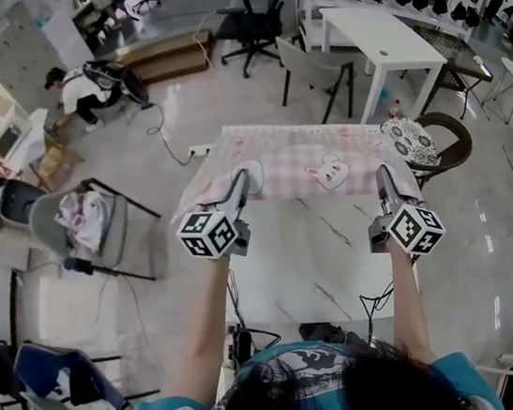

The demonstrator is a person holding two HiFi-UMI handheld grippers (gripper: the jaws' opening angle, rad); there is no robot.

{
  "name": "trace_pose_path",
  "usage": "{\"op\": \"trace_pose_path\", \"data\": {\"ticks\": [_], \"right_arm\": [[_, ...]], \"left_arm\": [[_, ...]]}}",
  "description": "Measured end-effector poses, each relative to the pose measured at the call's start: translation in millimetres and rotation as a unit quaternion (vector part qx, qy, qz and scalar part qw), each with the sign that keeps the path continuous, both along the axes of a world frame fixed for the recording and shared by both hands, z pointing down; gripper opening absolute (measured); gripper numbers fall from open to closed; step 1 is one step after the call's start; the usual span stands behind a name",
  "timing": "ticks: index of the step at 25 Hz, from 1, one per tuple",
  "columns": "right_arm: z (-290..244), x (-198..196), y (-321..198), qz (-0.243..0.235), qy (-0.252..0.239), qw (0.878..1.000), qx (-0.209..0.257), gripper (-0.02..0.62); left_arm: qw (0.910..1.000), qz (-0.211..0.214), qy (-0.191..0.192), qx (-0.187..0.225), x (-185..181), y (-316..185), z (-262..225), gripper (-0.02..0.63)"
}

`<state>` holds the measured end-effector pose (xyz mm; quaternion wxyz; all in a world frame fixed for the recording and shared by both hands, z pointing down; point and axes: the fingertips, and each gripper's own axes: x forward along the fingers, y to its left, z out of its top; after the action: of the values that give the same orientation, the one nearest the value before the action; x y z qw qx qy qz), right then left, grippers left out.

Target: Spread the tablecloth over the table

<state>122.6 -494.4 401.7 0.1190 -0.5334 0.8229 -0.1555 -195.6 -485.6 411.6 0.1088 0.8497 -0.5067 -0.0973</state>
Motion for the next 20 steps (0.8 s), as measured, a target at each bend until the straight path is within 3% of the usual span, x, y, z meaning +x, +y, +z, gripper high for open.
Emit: {"op": "trace_pose_path", "data": {"ticks": [13, 20], "right_arm": [[73.0, 1.5, 90.3, 0.011, -0.044, 0.996, -0.08, 0.034], [102.9, 0.1, 131.2, 0.015, -0.057, 0.991, -0.12, 0.041]], "left_arm": [[0.9956, 0.027, 0.056, -0.07, -6.2, 86.9, 71.1, 0.065], [0.9882, 0.051, 0.098, -0.106, -8.6, 125.5, 97.0, 0.066]]}}
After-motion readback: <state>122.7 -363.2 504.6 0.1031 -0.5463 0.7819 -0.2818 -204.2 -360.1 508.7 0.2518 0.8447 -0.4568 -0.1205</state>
